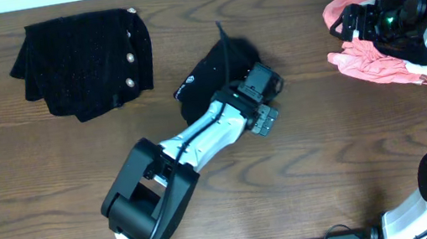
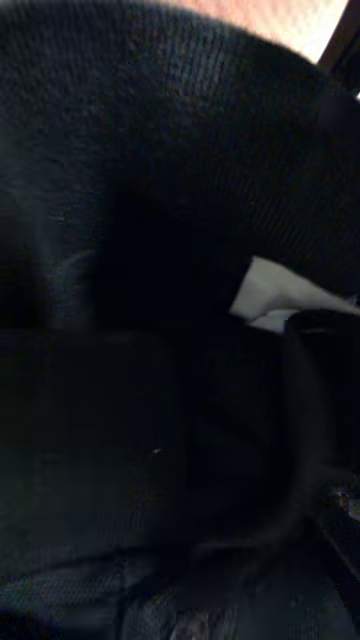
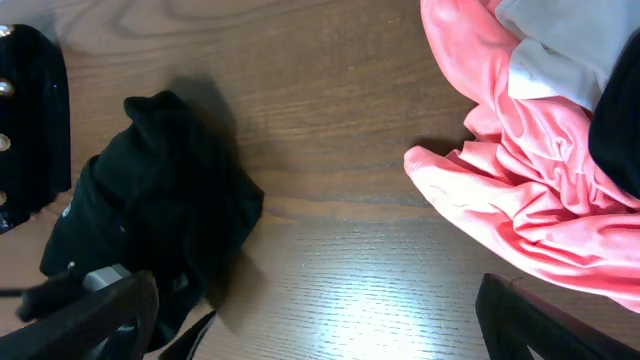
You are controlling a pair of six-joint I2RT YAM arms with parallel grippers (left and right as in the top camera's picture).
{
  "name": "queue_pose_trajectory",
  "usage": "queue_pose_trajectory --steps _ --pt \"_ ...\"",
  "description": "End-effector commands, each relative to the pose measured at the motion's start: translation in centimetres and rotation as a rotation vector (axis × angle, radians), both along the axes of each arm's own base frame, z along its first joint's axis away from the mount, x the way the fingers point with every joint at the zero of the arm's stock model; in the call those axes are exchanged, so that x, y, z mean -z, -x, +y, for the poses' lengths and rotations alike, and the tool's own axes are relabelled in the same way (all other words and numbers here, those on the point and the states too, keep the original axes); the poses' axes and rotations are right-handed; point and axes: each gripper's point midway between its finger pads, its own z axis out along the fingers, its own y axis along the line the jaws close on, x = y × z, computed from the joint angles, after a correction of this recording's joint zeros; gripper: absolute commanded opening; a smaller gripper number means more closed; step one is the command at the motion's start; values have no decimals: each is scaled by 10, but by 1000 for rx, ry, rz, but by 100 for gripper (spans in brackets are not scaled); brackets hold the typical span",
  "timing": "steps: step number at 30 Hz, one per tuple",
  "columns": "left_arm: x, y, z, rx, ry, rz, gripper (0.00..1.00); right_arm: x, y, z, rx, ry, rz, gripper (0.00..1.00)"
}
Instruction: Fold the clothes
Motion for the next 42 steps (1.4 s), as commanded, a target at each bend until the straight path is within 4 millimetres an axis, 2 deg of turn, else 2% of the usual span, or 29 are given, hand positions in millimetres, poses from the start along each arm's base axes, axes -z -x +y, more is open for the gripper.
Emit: queue_pose_trajectory --steps 1,7,15,21,24,27,35,37,39,42 --pt "-3 -12 14 13 -134 -115 98 -6 -2 0 -15 7 -23 99" --pt "-3 -19 9 53 -163 -164 98 -6 -1 1 -16 6 -18 99" --pt "30 -15 17 99 -247 -117 98 -6 -1 1 -18 7 -18 99" --pt "35 -13 18 100 -257 -106 100 -6 -1 0 -19 8 -18 99" --pt "35 -14 18 100 -255 -108 84 -6 -1 0 -20 8 -18 99" --pt "34 -14 18 100 -254 -109 59 -6 -1 1 -32 15 -23 99" --pt "30 -18 22 104 -288 -134 10 -5 0 1 -34 16 -23 99" --pt "21 -23 26 84 -311 -170 6 -5 0 1 -37 17 -21 99" --pt "6 -28 29 70 -325 -212 6 -5 0 1 -38 17 -20 99" --pt "-25 -36 31 88 -339 -281 6 -5 0 1 -40 18 -23 99"
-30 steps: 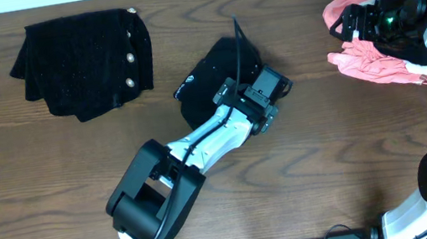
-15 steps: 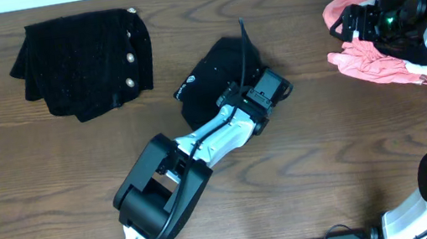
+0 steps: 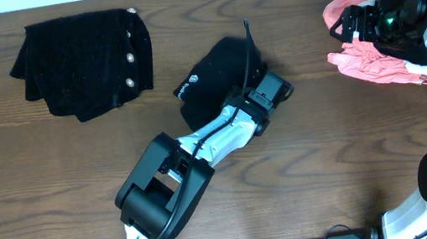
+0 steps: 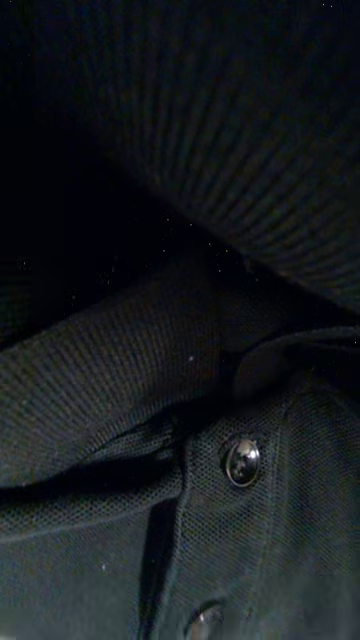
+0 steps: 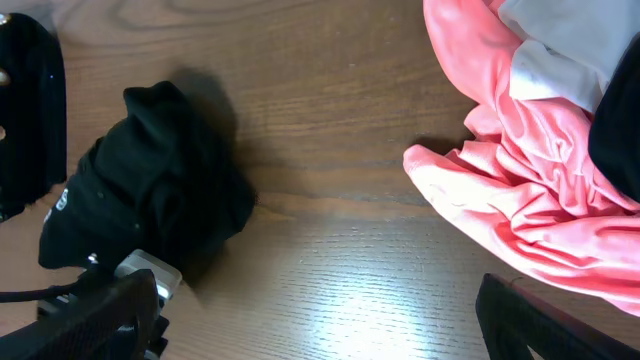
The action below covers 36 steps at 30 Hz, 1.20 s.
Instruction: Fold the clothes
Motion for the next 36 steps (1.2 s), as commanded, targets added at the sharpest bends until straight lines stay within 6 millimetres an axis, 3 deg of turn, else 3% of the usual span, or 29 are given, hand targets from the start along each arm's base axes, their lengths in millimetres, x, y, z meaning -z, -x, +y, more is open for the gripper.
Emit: queue_pose_trajectory --steps 1,9,13,20,28,36 --pt "-41 -13 14 6 -48 -101 6 -6 -1 0 -18 8 -21 99" --pt "-133 -42 35 46 -92 -314 6 -6 -1 0 -18 8 -21 99" --pt "-163 -57 51 66 -134 -387 6 -6 -1 0 -18 8 -21 99" --pt "-187 -87 85 161 -329 -438 6 -6 -1 0 -18 7 -21 99" --pt "-227 -129 147 10 -336 -589 6 -6 -1 1 -18 7 -18 99" --pt "-224 -152 215 -25 -314 -570 6 -6 -1 0 -18 7 -19 99"
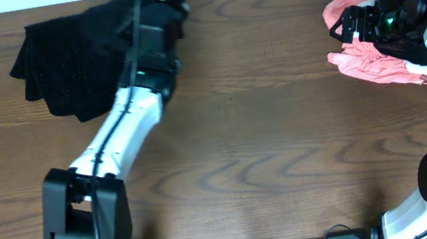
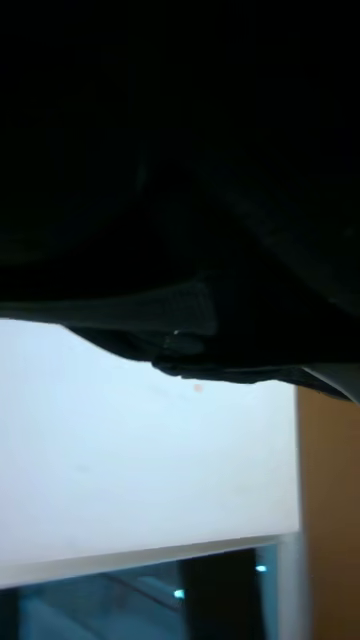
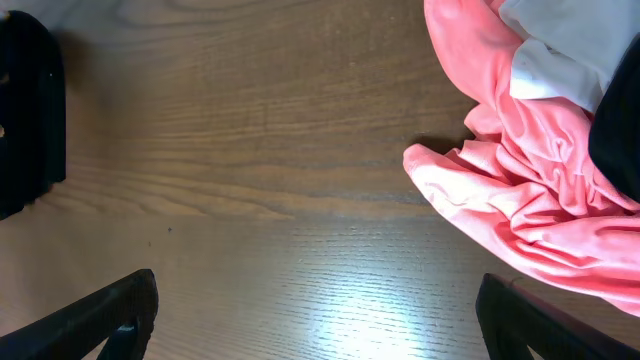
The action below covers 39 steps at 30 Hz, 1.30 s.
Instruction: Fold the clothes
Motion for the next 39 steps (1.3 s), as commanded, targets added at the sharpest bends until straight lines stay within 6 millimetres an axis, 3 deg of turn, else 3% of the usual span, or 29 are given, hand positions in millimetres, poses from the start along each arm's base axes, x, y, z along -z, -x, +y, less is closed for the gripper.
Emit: queue_pose_trajectory --steps 1,8,16,24,31,39 --pt "-17 -11 21 51 46 -32 6 -6 -1 0 -15 6 -19 99" --pt "-25 -26 71 80 116 -77 6 -7 -3 2 -15 -5 -26 99" --pt "-22 -27 128 67 159 -76 6 -12 -8 6 -23 -30 -57 99" --pt "-15 -32 141 126 198 -79 6 -13 -11 14 -43 -27 -69 99" --pt "6 -39 146 141 214 -58 6 -14 -13 14 -44 -26 -78 99" --pt "6 -47 152 136 205 -97 6 -15 -15 18 -53 -24 -88 99"
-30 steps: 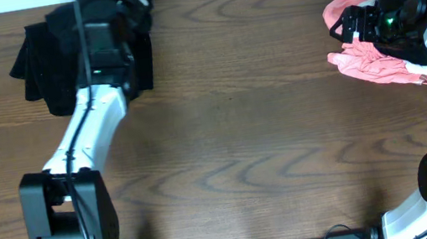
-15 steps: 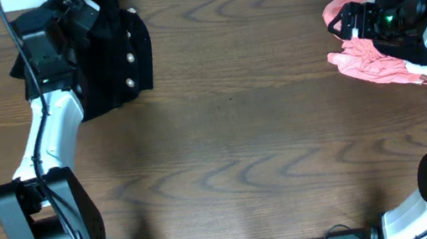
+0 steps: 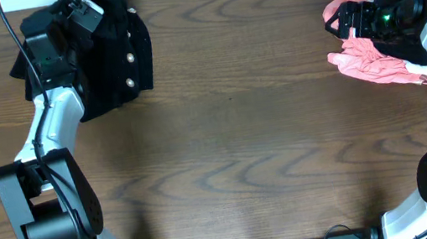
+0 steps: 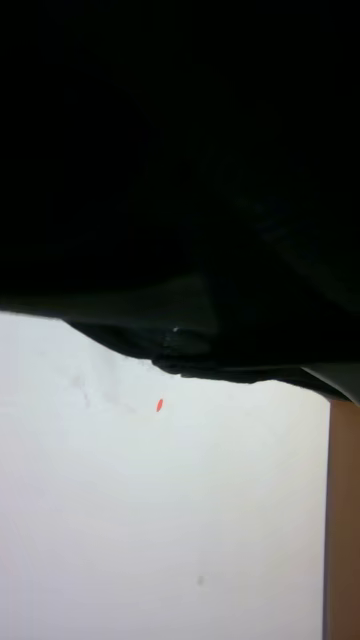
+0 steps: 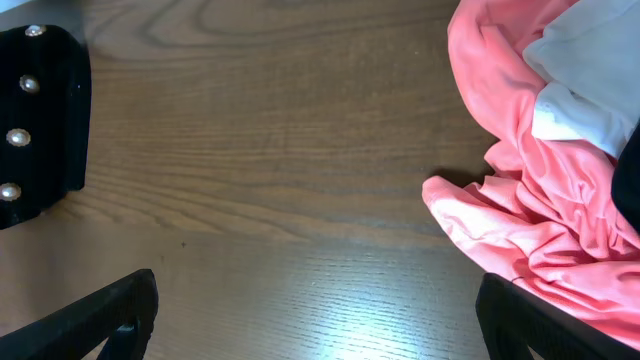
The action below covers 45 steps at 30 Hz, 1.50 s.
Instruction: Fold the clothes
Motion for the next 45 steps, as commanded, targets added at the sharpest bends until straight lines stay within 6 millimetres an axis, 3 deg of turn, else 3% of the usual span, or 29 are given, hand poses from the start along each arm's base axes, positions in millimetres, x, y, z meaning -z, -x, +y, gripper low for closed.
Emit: queue_pose_trajectory --steps 1,18,29,39,42,44,45 --pt "-20 -3 6 -2 -2 -59 6 -7 -2 8 -24 -8 -22 99" --pt "-22 -2 32 -45 -7 -78 6 -8 -3 9 -28 -7 -29 99" --pt "17 -9 36 -51 3 -21 6 -9 -6 9 -28 -4 -40 99" --pt "63 11 33 -56 37 183 7 -14 -14 8 -28 3 -81 99" --pt "75 20 32 -57 50 245 17 -14 -14 8 -28 3 -81 99" --pt "82 27 30 -57 57 288 38 -14 -15 7 -28 4 -87 99" --pt "83 30 29 -57 61 305 59 -14 -16 7 -28 5 -89 99"
